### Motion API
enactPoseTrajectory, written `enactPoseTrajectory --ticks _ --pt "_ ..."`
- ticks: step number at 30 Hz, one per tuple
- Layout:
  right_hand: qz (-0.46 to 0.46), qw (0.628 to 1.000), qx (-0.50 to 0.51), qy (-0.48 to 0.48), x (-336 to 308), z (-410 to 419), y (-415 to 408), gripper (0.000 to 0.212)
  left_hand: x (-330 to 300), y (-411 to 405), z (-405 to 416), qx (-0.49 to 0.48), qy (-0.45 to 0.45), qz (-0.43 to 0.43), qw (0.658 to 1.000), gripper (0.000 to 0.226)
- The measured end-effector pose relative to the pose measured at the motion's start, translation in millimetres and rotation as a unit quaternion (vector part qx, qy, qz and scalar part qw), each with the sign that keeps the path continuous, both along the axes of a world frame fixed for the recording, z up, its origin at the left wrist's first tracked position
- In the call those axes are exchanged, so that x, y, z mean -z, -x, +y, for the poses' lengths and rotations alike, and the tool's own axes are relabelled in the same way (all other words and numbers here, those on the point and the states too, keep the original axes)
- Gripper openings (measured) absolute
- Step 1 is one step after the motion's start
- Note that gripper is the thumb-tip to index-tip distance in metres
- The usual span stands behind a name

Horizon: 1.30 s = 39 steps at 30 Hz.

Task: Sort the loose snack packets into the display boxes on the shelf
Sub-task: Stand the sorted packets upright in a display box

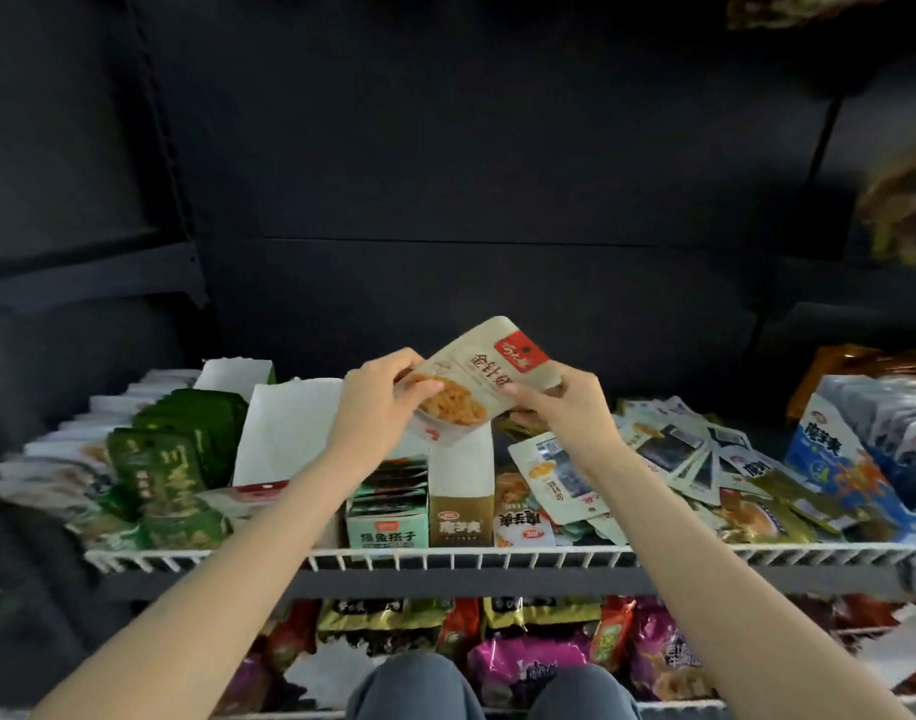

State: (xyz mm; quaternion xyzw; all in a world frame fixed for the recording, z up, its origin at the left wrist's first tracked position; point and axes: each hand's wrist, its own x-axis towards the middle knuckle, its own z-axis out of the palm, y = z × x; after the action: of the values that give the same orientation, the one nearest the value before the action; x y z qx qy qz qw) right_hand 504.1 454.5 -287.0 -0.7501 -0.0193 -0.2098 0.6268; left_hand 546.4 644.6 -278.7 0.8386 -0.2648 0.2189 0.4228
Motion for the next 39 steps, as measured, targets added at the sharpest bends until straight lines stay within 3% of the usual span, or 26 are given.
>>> enactPoseTrajectory --ticks 3,6,11,16,20,24,26,29,33,39 --pt "-0.011 0.999 -0.022 -0.031 -2.4 42.6 -8.7 0.015 0.4 2.6 45.5 -0.003 0.036 0.018 0.999 0.011" --pt "-0.038 0.999 -0.031 -0.005 -7.9 86.2 -16.3 0.019 -2.4 3.7 86.7 -0.053 0.031 0.012 0.998 0.007" --pt "-0.052 0.993 -0.05 0.092 -7.3 141.6 -20.5 0.017 2.5 8.0 140.5 -0.136 0.037 0.012 0.99 0.021" --pt "-0.037 0.964 -0.049 0.26 5.5 163.0 -34.6 0.011 19.0 7.5 171.3 -0.149 -0.022 0.049 0.987 0.014" --pt "-0.005 0.937 -0.081 0.341 12.1 173.2 -37.6 0.013 21.7 9.3 175.9 -0.135 -0.032 0.025 0.99 0.025" --pt "0.024 0.907 -0.114 0.405 14.8 171.7 -40.4 0.013 20.5 13.5 174.6 -0.092 -0.127 0.019 0.987 0.012" --pt "0.043 0.9 -0.14 0.41 15.1 168.3 -40.1 0.008 21.5 14.3 175.1 -0.078 -0.174 0.036 0.981 0.013" --pt "0.099 0.891 -0.187 0.402 16.2 164.4 -38.6 0.025 23.1 15.1 175.6 -0.056 -0.211 0.078 0.973 0.017" --pt "0.197 0.891 -0.265 0.313 18.0 159.9 -32.9 0.034 25.0 17.9 173.5 -0.032 -0.239 0.128 0.962 0.016" --pt "0.133 0.947 -0.216 0.2 10.0 133.4 -21.2 0.034 22.0 20.4 144.1 -0.032 -0.144 0.113 0.983 0.013"
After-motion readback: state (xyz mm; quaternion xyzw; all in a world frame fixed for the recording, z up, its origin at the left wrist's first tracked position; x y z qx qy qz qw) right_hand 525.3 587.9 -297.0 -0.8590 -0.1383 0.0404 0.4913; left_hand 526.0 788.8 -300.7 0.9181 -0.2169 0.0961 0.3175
